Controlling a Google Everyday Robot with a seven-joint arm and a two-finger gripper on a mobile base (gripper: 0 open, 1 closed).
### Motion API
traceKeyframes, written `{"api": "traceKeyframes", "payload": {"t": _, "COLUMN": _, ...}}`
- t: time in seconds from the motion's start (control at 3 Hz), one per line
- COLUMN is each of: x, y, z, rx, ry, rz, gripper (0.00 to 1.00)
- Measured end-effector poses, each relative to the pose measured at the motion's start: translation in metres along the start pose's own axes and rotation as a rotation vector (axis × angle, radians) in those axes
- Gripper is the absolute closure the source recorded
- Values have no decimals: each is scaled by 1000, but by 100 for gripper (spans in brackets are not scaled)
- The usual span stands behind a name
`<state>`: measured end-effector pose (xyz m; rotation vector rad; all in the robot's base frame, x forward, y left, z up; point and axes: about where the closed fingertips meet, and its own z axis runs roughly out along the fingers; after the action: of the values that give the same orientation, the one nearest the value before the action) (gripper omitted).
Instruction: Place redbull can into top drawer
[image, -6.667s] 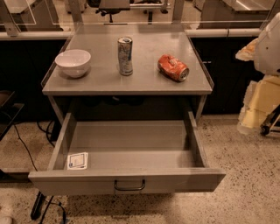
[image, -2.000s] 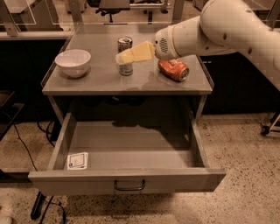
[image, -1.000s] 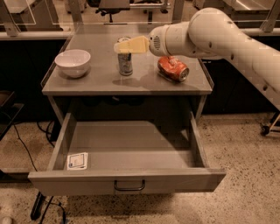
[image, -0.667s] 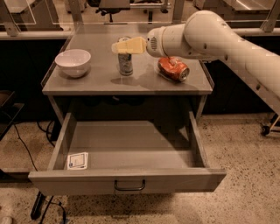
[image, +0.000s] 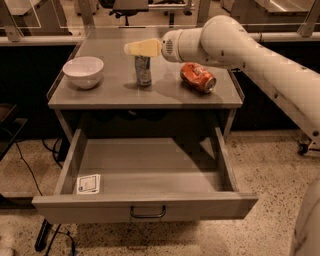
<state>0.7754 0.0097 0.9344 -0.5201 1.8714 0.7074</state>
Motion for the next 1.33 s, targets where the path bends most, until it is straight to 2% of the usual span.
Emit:
{"api": "traceKeyframes", "payload": {"t": 0.33, "x": 8, "y": 4, "z": 5, "rx": -6, "ry": 16, "rz": 24, "gripper": 0}}
{"api": "traceKeyframes", "payload": {"t": 1.0, "x": 8, "y": 9, "z": 12, "rx": -19, "ry": 12, "rz": 31, "gripper": 0}}
{"api": "traceKeyframes", "payload": {"t": 1.33, "x": 15, "y": 17, "z": 24, "rx": -43, "ry": 19, "rz": 39, "gripper": 0}}
